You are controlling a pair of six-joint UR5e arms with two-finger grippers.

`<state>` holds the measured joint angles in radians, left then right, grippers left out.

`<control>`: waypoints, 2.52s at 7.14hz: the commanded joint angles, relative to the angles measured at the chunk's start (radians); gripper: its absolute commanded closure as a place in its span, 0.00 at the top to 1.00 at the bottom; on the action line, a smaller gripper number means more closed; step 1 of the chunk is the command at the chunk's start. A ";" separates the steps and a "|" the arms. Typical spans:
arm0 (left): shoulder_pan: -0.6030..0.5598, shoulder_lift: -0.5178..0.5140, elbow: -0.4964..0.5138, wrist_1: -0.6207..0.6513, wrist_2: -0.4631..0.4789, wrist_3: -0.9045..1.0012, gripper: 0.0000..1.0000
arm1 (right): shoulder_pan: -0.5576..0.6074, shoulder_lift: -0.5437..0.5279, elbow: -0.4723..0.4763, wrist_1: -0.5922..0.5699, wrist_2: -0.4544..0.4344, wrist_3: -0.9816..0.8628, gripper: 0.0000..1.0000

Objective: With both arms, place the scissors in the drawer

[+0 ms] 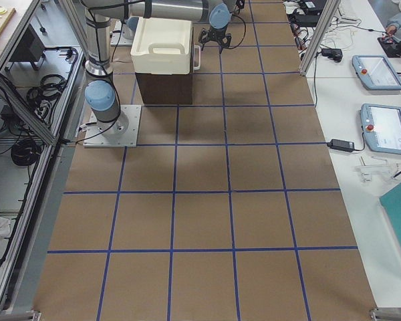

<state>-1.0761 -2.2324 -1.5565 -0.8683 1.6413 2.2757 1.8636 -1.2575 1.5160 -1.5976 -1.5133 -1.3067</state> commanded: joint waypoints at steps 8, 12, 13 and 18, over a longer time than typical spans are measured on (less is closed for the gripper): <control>0.004 0.046 0.003 -0.018 -0.011 0.004 0.00 | 0.002 0.041 0.004 0.048 0.001 -0.005 1.00; -0.034 0.143 0.003 -0.130 -0.047 -0.022 0.00 | 0.019 0.046 0.025 0.033 0.001 0.000 1.00; -0.038 0.173 0.001 -0.158 -0.076 -0.027 0.00 | 0.019 0.046 0.035 0.031 0.001 -0.003 1.00; -0.150 0.278 0.003 -0.270 -0.078 -0.096 0.00 | 0.019 0.049 0.038 0.031 0.007 -0.002 1.00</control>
<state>-1.2137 -1.9749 -1.5553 -1.1187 1.5637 2.1914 1.8822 -1.2091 1.5517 -1.5674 -1.5112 -1.3100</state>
